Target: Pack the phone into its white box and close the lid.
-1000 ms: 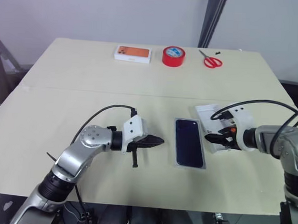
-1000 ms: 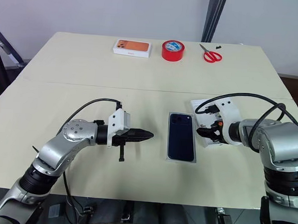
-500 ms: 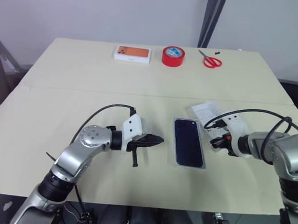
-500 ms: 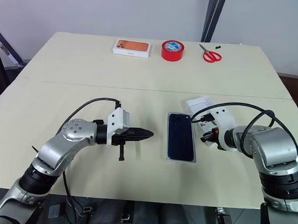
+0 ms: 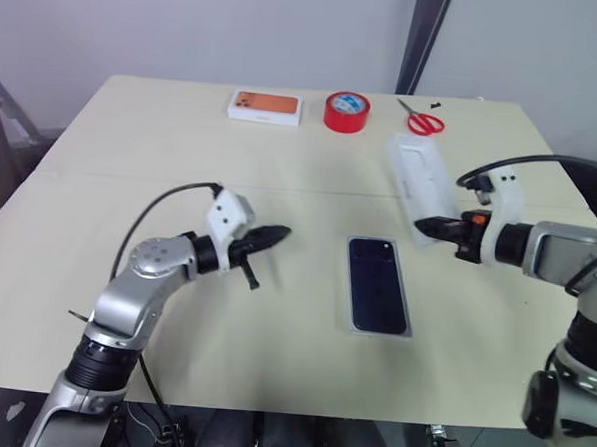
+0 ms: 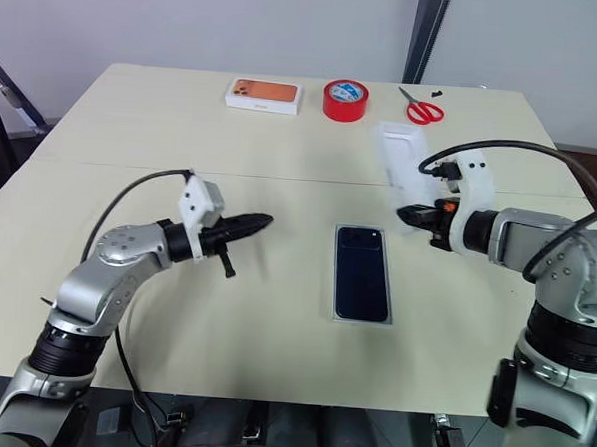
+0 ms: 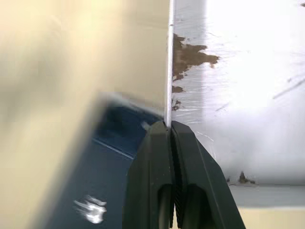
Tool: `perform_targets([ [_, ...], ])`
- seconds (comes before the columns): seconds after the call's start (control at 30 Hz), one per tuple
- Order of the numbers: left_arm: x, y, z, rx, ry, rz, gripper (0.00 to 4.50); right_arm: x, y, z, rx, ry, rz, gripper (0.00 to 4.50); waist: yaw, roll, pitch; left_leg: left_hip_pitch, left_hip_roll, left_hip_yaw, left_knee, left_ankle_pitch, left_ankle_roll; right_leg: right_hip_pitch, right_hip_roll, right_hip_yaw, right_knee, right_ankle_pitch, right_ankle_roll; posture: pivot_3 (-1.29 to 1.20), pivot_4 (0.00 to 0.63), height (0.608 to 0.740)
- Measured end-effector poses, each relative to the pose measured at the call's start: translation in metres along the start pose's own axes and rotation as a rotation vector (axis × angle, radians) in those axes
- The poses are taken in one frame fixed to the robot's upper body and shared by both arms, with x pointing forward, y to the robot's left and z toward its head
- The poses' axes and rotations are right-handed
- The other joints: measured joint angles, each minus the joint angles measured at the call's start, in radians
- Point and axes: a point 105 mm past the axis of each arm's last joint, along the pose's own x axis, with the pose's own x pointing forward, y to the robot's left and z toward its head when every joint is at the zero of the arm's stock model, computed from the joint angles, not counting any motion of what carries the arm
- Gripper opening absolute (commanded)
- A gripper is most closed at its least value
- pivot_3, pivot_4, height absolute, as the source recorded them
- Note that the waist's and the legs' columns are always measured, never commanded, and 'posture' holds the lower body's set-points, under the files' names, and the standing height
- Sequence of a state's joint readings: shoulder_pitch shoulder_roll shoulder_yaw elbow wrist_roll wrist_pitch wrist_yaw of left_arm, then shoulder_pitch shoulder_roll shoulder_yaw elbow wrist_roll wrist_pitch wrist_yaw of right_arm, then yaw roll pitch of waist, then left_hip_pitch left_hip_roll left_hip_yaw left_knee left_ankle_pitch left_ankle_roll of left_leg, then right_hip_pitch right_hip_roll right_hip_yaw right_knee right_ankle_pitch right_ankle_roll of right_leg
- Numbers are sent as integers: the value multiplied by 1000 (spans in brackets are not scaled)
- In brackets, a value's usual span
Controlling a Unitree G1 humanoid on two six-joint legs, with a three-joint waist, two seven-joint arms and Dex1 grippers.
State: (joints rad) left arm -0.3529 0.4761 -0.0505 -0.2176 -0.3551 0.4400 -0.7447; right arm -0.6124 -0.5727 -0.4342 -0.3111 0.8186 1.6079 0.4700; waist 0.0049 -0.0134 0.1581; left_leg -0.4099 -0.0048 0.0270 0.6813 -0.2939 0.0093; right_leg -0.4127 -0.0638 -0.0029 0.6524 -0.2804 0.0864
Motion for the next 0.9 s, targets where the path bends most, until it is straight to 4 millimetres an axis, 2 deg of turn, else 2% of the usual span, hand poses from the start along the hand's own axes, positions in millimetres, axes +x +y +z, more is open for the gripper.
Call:
perform_targets([
  [0.1,-1,10,-4,12,15,42,0,15,41,-8,118,-43,297,27,-2,0,0,0,0,0,0,0,0,0,0,0,0,0,0,0,150,725],
  [0.17,-2,14,-5,20,19,59,0,17,62,-25,203,-15,385,27,6,0,0,-1,0,-1,0,0,0,0,-1,-1,-1,0,0,0,150,725],
  [0.3,-1,16,-7,30,29,69,0,33,85,-49,473,-74,427,27,-2,0,0,-1,0,1,2,-1,2,2,-1,0,-2,0,1,0,150,725],
  [0.37,4,10,-6,35,17,46,0,39,96,-60,538,-78,402,27,-6,0,0,-1,0,1,2,-1,2,2,-1,0,-2,1,2,0,150,725],
  [0.5,13,-1,-7,32,15,2,0,43,96,-75,660,-98,286,27,-15,0,0,0,0,0,2,-1,2,2,0,0,-2,1,2,0,150,725],
  [0.57,22,-16,-8,31,13,-54,0,43,90,-84,693,-81,226,591,-16,0,0,0,0,0,2,-1,2,2,0,0,-2,1,2,0,150,725],
  [0.63,31,-29,-10,32,16,-101,0,41,86,-83,661,-71,199,1283,-17,0,0,0,0,0,2,-1,2,2,0,0,-2,1,2,0,150,725],
  [0.8,50,-52,-7,33,7,-189,0,26,61,-57,444,-52,150,3910,-17,0,0,0,0,0,2,-1,2,2,0,0,-2,1,1,0,150,725],
  [0.9,59,-62,-1,30,-9,-231,0,14,48,-39,298,-7,104,3910,-15,1,1,0,0,0,2,-1,2,3,0,0,-3,1,1,0,150,725],
])
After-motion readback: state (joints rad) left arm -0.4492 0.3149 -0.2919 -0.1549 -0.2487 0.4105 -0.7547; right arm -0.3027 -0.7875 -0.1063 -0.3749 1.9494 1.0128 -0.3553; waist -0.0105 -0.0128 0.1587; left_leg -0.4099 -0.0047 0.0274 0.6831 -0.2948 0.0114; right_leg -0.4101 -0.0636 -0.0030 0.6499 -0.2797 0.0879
